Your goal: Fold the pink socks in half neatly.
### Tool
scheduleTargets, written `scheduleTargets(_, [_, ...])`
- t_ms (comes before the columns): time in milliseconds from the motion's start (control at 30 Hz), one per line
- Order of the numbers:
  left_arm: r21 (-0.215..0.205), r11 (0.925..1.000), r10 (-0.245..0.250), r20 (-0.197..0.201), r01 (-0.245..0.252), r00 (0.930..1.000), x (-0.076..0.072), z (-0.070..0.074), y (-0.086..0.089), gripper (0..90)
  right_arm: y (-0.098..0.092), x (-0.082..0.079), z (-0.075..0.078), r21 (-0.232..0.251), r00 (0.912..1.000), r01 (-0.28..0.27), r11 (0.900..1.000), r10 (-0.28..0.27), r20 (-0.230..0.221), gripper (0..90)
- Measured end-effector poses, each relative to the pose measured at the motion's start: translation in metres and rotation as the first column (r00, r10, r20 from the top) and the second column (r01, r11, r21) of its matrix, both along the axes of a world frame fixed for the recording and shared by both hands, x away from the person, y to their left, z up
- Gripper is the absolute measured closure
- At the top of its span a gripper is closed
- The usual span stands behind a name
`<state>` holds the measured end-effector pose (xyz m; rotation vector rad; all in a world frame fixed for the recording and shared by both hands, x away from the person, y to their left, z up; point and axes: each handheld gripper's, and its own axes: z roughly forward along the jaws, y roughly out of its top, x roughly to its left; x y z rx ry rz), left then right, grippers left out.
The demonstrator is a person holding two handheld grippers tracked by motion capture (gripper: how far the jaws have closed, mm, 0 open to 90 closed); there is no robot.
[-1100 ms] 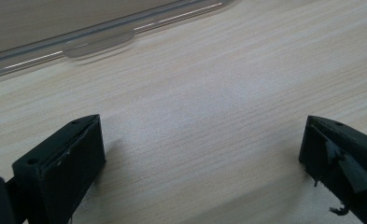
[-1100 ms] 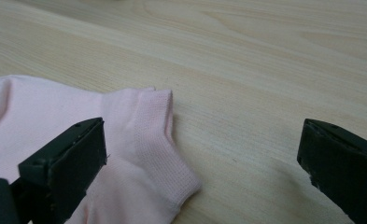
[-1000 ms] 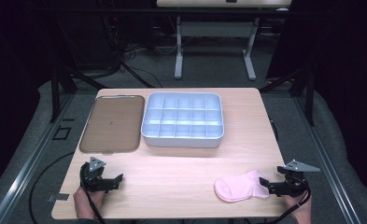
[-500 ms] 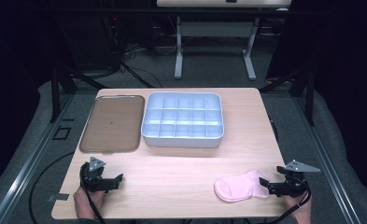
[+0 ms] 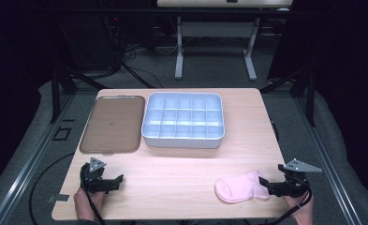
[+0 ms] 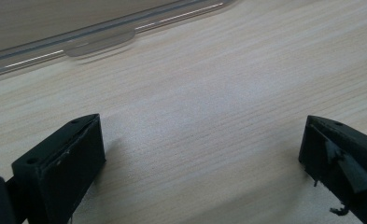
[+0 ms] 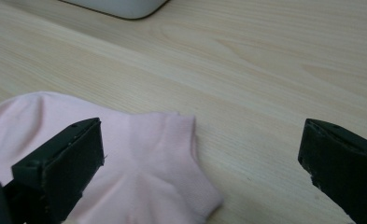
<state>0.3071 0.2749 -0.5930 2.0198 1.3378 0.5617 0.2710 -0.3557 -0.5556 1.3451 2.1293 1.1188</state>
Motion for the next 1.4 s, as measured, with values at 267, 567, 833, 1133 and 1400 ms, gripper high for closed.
scheduleTargets(267, [0.001,1.0,0.001,0.0,-0.001,1.0,0.0,0.0,0.0,0.0,0.042,-0.015,0.024,-0.106,0.9952,-0.097,0.99,0.094,-0.028,0.3])
scheduleTargets(567, [0.001,1.0,0.002,0.0,-0.002,1.0,0.0,0.0,0.0,0.0,0.081,-0.016,0.02,-0.142,0.9792,-0.188,0.972,0.174,-0.104,2.7])
scheduleTargets(833, [0.001,1.0,0.008,0.0,-0.008,1.0,-0.001,0.0,0.0,0.0,0.096,-0.008,0.007,-0.193,0.9769,-0.181,0.964,0.154,-0.148,9.4])
scheduleTargets(1133, [0.001,1.0,0.008,0.0,-0.008,1.0,-0.001,0.0,0.0,0.0,0.091,-0.004,0.0,-0.2,0.9773,-0.143,0.969,0.106,-0.184,14.9])
scheduleTargets(1400, [0.0,0.9999,0.011,0.0,-0.011,0.9999,-0.001,0.0,-0.001,0.0,0.093,-0.004,-0.011,-0.228,0.9707,-0.146,0.963,0.095,-0.221,22.9])
